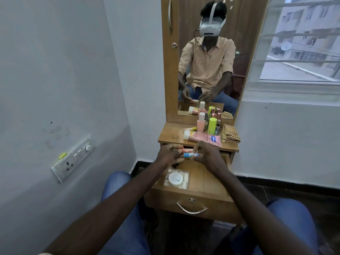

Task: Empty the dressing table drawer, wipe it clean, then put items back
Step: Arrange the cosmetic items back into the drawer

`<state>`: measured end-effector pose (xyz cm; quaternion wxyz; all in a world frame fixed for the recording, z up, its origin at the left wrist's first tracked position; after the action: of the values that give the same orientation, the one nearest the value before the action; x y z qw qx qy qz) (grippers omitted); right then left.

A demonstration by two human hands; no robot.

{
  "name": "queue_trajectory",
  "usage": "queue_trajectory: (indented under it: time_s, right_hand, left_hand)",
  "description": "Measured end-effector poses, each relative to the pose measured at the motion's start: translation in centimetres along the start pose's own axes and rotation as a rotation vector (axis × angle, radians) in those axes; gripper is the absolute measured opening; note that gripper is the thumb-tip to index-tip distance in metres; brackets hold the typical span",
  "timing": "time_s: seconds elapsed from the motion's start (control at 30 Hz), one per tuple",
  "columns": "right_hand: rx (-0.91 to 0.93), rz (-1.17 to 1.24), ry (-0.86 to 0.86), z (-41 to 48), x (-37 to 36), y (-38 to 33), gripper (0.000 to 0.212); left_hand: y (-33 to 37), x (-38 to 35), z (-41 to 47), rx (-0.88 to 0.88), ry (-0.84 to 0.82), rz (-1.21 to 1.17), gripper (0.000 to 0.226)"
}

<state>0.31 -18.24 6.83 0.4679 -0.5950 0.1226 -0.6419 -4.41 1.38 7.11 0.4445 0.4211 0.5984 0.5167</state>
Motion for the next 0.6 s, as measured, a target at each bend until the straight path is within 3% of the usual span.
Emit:
queue_trajectory:
  time_s: [0.37,0.43,0.53,0.6]
  right_hand:
    - [-0.190,0.157,0.040,-1.5,-2.2,3.1,0.039]
    - [-0.308,0.294,-0.007,-1.5,-2.2,3.9,0.034]
    - [-0.588,0.693,-0.020,-1.3,-2.6,4.6,0.024]
    - [-0.698,0.771,0.013,-1.2,-3.1,4.9,0.022]
  left_hand:
    - [-4.4,-0.8,1.0,0.013,0.015,0.067,0.035]
    - [-5.0,-0.8,1.3,0.023,0.028,0.087,0.035]
    - [-5.9,-1.3,1.8,0.042,0.033,0.159,0.037]
    - [-6.5,-1.9,2.0,0.032,0.043,0.281,0.038]
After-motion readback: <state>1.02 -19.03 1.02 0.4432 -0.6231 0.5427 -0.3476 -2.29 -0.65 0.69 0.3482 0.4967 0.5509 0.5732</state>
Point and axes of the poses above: each hand's wrist, its own z-axis towards the middle knuckle, its own x-axis out of the back of the hand, y = z × x, the point moved 1 cm from there along z, towards the middle knuckle, and after that the axes turned 7 degrees about -x, right-handed, at the moved point
